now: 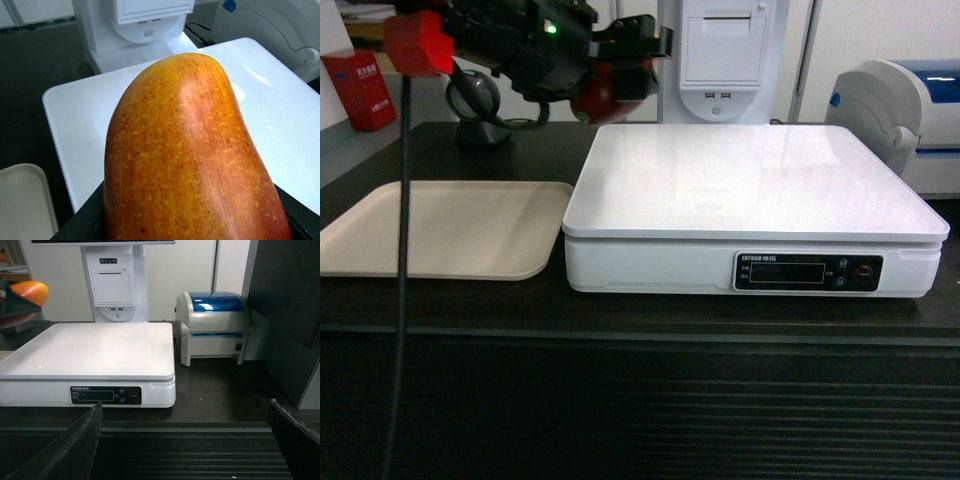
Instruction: Place dark red mango on scale at checkout
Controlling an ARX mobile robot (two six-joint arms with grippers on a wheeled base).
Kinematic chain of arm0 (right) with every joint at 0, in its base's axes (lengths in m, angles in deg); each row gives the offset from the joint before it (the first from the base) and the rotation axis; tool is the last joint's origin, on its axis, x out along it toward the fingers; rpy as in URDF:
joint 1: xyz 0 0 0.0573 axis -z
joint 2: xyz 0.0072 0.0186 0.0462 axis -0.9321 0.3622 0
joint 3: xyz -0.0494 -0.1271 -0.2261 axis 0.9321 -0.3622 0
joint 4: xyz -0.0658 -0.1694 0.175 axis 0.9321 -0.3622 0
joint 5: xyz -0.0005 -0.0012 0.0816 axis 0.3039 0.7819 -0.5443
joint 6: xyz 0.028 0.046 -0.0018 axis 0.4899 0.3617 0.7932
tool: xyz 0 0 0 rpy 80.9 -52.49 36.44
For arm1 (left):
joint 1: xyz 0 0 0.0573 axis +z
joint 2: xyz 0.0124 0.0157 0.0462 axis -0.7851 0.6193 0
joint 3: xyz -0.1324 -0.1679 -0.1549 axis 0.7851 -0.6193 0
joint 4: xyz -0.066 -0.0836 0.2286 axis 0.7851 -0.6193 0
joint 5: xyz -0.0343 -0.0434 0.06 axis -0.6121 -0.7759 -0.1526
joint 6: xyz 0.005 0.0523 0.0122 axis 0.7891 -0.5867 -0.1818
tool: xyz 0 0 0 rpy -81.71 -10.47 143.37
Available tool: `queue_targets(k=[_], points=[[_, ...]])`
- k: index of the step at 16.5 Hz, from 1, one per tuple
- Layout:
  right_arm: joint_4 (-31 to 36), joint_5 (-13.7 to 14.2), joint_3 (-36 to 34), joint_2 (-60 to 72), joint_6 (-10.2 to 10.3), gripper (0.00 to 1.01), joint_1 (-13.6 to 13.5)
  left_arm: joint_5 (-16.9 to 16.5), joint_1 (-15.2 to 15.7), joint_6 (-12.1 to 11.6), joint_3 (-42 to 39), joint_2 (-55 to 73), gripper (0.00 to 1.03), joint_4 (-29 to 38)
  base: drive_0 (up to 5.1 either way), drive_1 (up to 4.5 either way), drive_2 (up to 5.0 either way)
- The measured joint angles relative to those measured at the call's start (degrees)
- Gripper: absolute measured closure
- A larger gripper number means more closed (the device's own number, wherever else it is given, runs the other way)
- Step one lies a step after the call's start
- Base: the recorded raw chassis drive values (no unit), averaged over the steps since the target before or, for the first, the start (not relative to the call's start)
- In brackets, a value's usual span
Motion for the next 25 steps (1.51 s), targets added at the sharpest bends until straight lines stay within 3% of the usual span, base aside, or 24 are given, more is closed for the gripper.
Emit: queue_targets(k=[7,10,15,17,21,22,25], points=[[0.00,0.00,0.00,0.00,0.00,0.03,0.00,2.45,-10.45,2.38,6.91,7.43,0.41,-2.62,0.0,0.00,0.0],[0.00,0.00,0.00,0.00,0.00,0.03,0.00,3.87,-11.30,5.01,13.22,12.31,0.41,-6.71,0.0,0.00,0.0],[0.00,0.00,0.00,0.00,0.00,0.03,0.00,8.24,-12.20,13.51,24.28,17.75,0.41,-15.04,0.0,0.00,0.0],[-0.02,0.00,0.00,0.00,0.00,0.03,0.00,10.60,-12.87,14.88,26.25,18.64,0.41,-16.92,0.0,0.00,0.0],[0.00,0.00,0.00,0.00,0.00,0.03,0.00,13.35,-13.18,14.67,27.23,20.44,0.42,-19.67,0.0,0.00,0.0],[0.00,0.00,0.00,0.00,0.00,0.03,0.00,13.97,-13.16,14.16,27.23,20.68,0.39,-19.54,0.0,0.00,0.0],[0.00,0.00,0.00,0.00,0.00,0.03,0.00,14.27,-13.11,13.00,27.63,20.70,0.10,-19.41,0.0,0.00,0.0]])
